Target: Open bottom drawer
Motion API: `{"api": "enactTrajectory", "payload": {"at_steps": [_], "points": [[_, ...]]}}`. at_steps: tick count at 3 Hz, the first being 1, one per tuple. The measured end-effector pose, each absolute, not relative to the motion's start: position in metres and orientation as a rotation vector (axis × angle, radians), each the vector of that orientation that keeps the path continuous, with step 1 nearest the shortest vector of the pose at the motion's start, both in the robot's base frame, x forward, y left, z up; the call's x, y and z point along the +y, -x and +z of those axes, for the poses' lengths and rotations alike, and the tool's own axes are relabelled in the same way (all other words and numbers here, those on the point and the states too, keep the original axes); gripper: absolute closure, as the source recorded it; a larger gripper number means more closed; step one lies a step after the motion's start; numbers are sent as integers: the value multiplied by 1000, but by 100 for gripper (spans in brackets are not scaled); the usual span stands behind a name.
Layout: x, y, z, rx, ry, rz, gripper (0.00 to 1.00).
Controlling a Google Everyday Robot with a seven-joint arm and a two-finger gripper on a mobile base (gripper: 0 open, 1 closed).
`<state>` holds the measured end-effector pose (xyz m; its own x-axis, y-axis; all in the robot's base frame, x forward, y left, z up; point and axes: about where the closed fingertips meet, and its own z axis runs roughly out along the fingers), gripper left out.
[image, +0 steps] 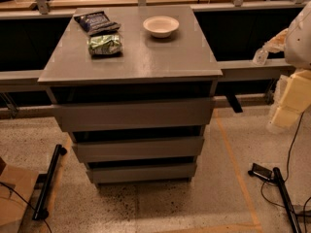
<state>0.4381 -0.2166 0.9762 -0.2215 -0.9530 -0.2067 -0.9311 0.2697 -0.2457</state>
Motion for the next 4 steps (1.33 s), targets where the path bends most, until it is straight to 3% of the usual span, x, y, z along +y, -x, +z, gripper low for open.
{"api": "enactTrajectory", "payload": {"at_steps": [1,2,3,4], "points": [[-217,-438,976,2232,1725,-99,0],[-216,-438,979,2224,1719,-107,18],[-219,-444,973,2207,1705,-100,16],[-230,-455,949,2206,1697,-61,0]]}}
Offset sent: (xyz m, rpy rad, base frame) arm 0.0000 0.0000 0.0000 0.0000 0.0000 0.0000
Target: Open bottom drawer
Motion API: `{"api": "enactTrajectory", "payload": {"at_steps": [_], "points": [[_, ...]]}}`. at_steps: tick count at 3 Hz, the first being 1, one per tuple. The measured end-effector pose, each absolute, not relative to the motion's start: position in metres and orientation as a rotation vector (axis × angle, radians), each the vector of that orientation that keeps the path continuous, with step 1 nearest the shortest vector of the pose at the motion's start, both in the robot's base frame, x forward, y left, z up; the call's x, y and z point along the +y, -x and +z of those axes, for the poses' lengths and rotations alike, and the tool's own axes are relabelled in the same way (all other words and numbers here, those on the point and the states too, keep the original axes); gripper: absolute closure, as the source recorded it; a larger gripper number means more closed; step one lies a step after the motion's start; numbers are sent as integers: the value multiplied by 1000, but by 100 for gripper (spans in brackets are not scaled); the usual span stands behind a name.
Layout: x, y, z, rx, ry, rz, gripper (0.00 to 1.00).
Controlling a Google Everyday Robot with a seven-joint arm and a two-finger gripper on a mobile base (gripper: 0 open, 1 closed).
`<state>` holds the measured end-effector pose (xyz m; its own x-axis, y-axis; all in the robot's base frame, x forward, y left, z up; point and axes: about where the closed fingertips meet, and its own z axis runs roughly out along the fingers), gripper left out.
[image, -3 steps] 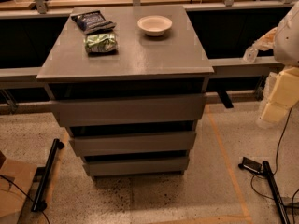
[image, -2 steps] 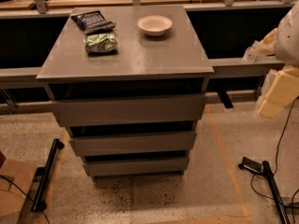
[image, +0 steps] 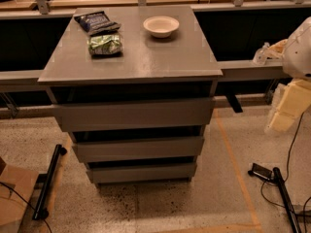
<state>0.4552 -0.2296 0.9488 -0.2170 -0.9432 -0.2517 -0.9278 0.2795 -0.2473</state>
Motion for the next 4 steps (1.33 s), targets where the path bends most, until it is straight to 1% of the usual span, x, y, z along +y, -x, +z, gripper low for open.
{"api": "enactTrajectory", "payload": {"at_steps": [1,2,3,4], "points": [[-242,-469,902,2232,1691,-5,0],[-242,-472,896,2234,1690,2,0],[-248,-468,890,2250,1691,65,0],[-228,-462,848,2214,1610,251,0]]}}
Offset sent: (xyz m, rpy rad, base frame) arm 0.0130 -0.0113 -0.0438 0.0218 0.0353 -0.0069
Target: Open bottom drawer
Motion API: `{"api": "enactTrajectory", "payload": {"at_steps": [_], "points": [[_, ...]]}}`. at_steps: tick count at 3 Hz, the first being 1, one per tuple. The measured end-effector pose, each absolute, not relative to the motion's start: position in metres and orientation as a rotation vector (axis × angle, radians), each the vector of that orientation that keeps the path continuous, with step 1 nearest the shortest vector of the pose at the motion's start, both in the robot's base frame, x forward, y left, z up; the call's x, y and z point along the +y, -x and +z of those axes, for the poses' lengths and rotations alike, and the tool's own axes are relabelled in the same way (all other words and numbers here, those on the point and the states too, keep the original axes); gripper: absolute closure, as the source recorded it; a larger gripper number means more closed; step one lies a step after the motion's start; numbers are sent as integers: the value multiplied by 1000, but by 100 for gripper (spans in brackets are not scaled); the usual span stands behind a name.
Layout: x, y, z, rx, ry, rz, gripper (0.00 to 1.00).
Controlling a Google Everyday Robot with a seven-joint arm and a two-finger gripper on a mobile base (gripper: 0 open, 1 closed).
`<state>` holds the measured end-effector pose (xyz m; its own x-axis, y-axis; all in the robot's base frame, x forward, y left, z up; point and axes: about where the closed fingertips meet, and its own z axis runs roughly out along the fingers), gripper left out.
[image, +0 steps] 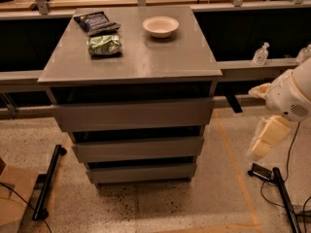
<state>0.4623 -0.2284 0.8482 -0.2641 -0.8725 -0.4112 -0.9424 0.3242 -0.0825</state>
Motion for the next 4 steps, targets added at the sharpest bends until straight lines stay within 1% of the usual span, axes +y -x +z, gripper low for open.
{"api": "enactTrajectory", "payload": {"at_steps": [1,2,3,4], "points": [[-202,-468,796,2160,1513,389,0],[-172,-486,753,2079,1454,491,0],[-126,-482,687,2085,1454,681,0],[-125,-480,677,2091,1452,705,0]]}}
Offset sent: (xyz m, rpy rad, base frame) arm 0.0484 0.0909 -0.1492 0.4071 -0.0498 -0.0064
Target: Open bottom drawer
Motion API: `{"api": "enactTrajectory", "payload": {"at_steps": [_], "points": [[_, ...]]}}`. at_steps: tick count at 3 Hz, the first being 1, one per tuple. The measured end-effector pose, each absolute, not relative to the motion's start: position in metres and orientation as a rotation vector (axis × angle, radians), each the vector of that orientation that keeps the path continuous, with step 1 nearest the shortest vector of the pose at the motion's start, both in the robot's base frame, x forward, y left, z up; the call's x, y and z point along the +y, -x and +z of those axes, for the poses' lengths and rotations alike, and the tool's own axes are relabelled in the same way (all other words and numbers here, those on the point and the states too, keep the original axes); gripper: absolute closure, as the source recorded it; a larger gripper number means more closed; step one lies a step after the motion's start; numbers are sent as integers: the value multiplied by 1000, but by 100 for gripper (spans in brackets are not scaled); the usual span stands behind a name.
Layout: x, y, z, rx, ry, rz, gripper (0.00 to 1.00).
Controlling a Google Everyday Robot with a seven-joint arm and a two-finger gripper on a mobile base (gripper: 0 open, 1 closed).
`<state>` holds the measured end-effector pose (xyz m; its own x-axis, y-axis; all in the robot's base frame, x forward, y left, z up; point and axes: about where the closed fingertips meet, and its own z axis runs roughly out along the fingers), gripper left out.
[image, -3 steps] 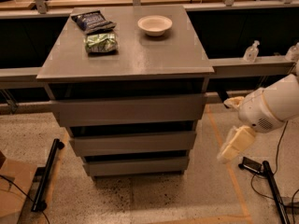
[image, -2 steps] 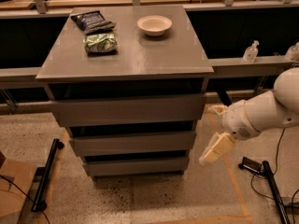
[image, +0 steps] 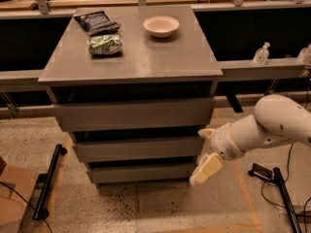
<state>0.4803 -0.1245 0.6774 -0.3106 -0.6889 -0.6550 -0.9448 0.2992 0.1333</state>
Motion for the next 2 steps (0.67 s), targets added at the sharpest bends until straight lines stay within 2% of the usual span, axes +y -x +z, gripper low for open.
{"api": "enactTrajectory", "payload": {"at_steps": [2], "points": [[-93,-475,592,2084,1420,902,0]]}}
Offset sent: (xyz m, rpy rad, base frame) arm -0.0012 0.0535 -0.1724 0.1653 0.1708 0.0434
